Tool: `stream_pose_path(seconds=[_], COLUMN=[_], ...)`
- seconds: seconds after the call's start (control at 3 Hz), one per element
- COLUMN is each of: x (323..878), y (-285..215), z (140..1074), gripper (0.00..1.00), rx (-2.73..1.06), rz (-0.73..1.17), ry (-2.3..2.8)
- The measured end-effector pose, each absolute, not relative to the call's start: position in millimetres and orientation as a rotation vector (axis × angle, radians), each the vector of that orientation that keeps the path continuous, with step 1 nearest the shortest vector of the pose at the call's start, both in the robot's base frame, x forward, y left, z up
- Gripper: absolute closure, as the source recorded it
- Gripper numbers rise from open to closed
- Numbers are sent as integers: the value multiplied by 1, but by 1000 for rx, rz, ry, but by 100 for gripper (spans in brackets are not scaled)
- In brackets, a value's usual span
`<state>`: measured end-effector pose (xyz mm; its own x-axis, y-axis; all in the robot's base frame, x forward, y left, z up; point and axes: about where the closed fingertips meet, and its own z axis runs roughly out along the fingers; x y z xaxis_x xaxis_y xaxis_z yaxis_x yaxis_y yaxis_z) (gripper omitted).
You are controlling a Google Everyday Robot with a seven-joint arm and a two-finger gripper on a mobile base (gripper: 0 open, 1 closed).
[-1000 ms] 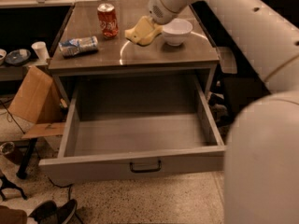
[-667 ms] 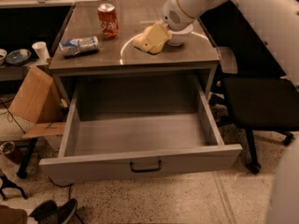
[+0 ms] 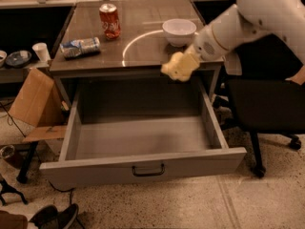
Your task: Place sponge into top drawer
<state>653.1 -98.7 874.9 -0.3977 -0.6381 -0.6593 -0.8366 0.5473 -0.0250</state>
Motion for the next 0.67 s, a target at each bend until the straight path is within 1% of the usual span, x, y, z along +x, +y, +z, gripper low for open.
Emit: stream_pose_path(seconds=[0.33, 0.67], x=[638, 626], y=[-123, -132], z=[821, 758], gripper=[100, 100], rx=[-1149, -1108], rz=[465, 575], ry=[2204, 2252])
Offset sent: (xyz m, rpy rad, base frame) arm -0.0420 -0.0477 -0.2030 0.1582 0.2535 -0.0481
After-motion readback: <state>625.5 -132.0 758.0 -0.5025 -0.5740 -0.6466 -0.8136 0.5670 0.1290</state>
